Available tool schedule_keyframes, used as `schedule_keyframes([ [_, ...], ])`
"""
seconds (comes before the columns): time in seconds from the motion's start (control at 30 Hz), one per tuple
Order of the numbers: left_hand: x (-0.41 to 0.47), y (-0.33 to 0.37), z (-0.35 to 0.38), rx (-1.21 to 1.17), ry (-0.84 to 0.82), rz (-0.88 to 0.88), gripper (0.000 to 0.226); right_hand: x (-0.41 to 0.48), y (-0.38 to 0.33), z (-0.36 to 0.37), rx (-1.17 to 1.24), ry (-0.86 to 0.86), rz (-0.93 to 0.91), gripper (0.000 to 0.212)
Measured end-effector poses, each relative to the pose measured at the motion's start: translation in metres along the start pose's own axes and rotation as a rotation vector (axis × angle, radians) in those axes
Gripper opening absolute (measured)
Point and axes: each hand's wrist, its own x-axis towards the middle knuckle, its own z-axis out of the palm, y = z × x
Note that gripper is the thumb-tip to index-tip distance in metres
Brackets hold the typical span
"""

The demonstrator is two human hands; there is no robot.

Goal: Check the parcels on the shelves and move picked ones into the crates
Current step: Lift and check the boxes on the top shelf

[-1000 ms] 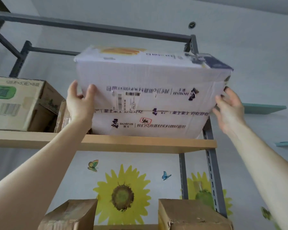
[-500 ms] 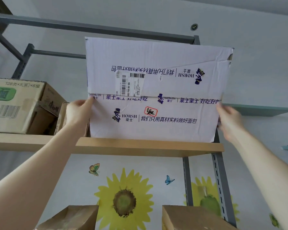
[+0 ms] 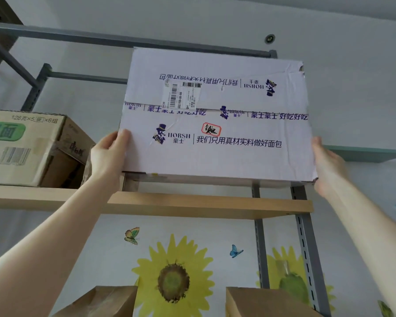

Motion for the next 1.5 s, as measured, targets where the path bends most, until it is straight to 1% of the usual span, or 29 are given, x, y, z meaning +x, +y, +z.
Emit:
schedule_keyframes([
  [0.13, -0.006, -0.001, -0.002, 0.004, -0.059, -0.040, 0.015, -0.003, 0.009, -0.004, -0.054, -0.035, -0.005, 0.034],
  [0.2, -0.007, -0.006, -0.004, 0.017, -0.070, -0.032, 0.016, -0.004, 0.013, -0.006, -0.049, -0.039, 0.014, 0.043],
  [0.23, -0.007, -0.007, -0.005, 0.022, -0.075, -0.028, 0.014, -0.004, 0.013, -0.006, -0.049, -0.046, 0.021, 0.043],
  [0.3, -0.005, -0.007, -0.007, 0.038, -0.094, -0.034, 0.009, -0.003, 0.010, -0.007, -0.026, -0.079, 0.051, 0.035],
  [0.37, -0.001, -0.004, -0.010, 0.017, -0.091, -0.068, 0.022, 0.000, 0.007, -0.011, 0.050, -0.178, 0.090, 0.026],
  [0.4, 0.000, -0.003, -0.012, -0.003, -0.079, -0.084, 0.026, 0.001, 0.007, -0.015, 0.088, -0.233, 0.092, 0.019],
  [0.43, 0.000, -0.002, -0.015, -0.043, -0.084, -0.089, 0.024, 0.003, 0.008, -0.019, 0.121, -0.274, 0.085, 0.015],
  [0.5, -0.001, -0.005, -0.023, -0.170, -0.134, -0.057, 0.012, 0.006, 0.011, -0.027, 0.161, -0.302, 0.055, 0.016],
  [0.53, -0.002, -0.007, -0.026, -0.212, -0.172, -0.033, 0.012, 0.007, 0.012, -0.029, 0.155, -0.309, 0.031, 0.017],
  [0.6, -0.002, -0.011, -0.028, -0.172, -0.293, -0.010, 0.023, 0.008, 0.013, -0.029, 0.062, -0.362, -0.016, 0.013],
  [0.63, -0.002, -0.012, -0.025, -0.123, -0.333, -0.031, 0.031, 0.008, 0.013, -0.028, 0.002, -0.404, -0.006, 0.015],
  [0.7, -0.001, -0.012, -0.018, -0.057, -0.346, -0.084, 0.045, 0.009, 0.009, -0.026, -0.075, -0.470, 0.049, 0.039],
  [0.73, -0.002, -0.013, -0.016, -0.044, -0.334, -0.083, 0.049, 0.009, 0.006, -0.025, -0.083, -0.491, 0.057, 0.045],
  [0.8, -0.007, -0.015, -0.017, -0.003, -0.313, -0.028, 0.055, 0.009, 0.002, -0.027, -0.038, -0.532, 0.037, 0.049],
  [0.87, -0.008, -0.020, -0.020, 0.056, -0.284, 0.061, 0.052, 0.009, 0.004, -0.030, 0.040, -0.529, -0.005, 0.042],
  [0.93, -0.008, -0.025, -0.020, 0.102, -0.275, 0.116, 0.047, 0.008, 0.012, -0.033, -0.009, -0.496, -0.063, 0.031],
  [0.97, -0.007, -0.026, -0.018, 0.098, -0.293, 0.115, 0.045, 0.008, 0.016, -0.032, -0.055, -0.477, -0.084, 0.030],
  [1.03, -0.006, -0.028, -0.012, 0.060, -0.345, 0.065, 0.043, 0.010, 0.024, -0.032, -0.091, -0.444, -0.109, 0.035],
  [1.1, -0.007, -0.031, -0.007, 0.071, -0.366, 0.044, 0.045, 0.011, 0.031, -0.031, -0.095, -0.395, -0.129, 0.041],
  [1.17, -0.009, -0.034, -0.006, 0.114, -0.397, 0.086, 0.050, 0.011, 0.036, -0.031, -0.139, -0.337, -0.174, 0.048],
  [1.23, -0.012, -0.035, -0.008, 0.142, -0.496, 0.114, 0.059, 0.010, 0.041, -0.032, -0.223, -0.302, -0.236, 0.048],
  [1.3, -0.010, -0.034, -0.010, 0.251, -0.563, 0.128, 0.069, 0.007, 0.046, -0.033, -0.306, -0.271, -0.298, 0.047],
  [1.33, -0.009, -0.035, -0.010, 0.351, -0.549, 0.154, 0.068, 0.006, 0.048, -0.033, -0.353, -0.252, -0.328, 0.047],
  [1.43, -0.012, -0.042, 0.004, 0.799, -0.392, 0.232, 0.061, 0.001, 0.059, -0.028, -0.511, -0.212, -0.402, 0.050],
  [1.47, -0.016, -0.046, 0.009, 0.941, -0.360, 0.249, 0.064, 0.000, 0.062, -0.025, -0.555, -0.193, -0.416, 0.050],
  [1.5, -0.019, -0.050, 0.012, 1.035, -0.353, 0.268, 0.068, -0.001, 0.065, -0.023, -0.585, -0.173, -0.422, 0.050],
])
